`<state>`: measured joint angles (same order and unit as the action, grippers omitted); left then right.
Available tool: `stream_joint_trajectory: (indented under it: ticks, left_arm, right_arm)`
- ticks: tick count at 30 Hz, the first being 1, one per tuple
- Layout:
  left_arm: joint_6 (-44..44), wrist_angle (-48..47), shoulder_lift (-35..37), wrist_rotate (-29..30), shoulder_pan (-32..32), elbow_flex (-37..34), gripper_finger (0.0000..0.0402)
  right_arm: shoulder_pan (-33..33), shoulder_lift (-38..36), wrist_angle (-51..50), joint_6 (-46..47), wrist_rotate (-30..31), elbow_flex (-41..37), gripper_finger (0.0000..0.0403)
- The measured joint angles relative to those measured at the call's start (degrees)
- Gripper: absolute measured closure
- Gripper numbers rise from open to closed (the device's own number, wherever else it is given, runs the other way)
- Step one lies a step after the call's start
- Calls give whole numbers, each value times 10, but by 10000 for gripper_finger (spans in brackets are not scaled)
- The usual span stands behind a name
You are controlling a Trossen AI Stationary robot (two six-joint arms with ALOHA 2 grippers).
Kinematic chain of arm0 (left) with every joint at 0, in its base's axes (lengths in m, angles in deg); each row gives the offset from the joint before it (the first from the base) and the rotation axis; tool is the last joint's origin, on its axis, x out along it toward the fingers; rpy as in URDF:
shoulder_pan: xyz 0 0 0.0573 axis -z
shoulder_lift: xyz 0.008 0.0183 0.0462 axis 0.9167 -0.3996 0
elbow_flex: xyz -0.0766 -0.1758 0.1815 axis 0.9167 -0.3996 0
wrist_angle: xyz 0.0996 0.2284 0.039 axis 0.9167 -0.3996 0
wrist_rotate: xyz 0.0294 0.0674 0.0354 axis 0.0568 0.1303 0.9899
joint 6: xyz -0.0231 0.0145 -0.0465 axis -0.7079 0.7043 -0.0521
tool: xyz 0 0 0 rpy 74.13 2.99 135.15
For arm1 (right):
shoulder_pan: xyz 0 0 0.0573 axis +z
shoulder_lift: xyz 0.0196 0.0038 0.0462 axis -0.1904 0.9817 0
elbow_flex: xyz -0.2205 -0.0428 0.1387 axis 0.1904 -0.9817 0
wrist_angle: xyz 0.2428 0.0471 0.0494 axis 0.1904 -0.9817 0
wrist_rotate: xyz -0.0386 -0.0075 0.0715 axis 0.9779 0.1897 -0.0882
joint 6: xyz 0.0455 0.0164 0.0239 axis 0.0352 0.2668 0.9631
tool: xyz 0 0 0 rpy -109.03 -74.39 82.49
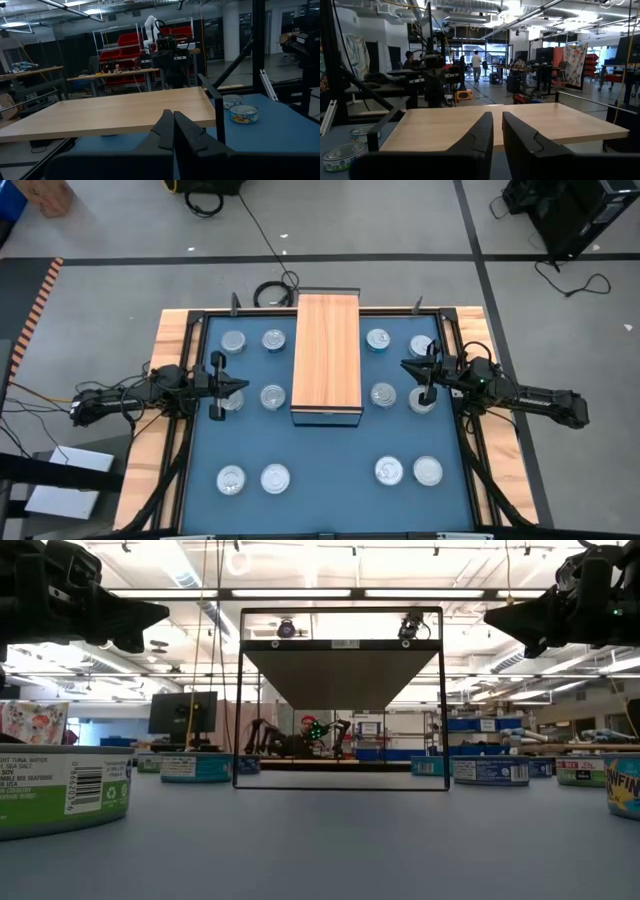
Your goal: Stack canned seafood by type on shelf
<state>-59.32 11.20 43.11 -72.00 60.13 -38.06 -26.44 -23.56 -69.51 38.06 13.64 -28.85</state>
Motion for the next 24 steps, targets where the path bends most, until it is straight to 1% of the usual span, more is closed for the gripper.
stream_joint_trajectory:
  ticks: [8, 12, 18, 22, 24]
  left_arm:
    - [0, 0, 0, 0, 0, 0, 399]
    - [0, 0, 0, 0, 0, 0, 399]
    - [-16, 0, 0, 0, 0, 0, 399]
    - [-18, -1, 0, 0, 0, 0, 399]
    - [-16, -1, 0, 0, 0, 0, 399]
  right_arm:
    - [0, 0, 0, 0, 0, 0, 351]
    - [0, 0, 10, 0, 30, 0, 351]
    - [-1, 0, 10, 3, 32, 0, 351]
    - [-1, 0, 57, -12, 36, 0, 351]
    - [-1, 1, 87, -4, 45, 0, 351]
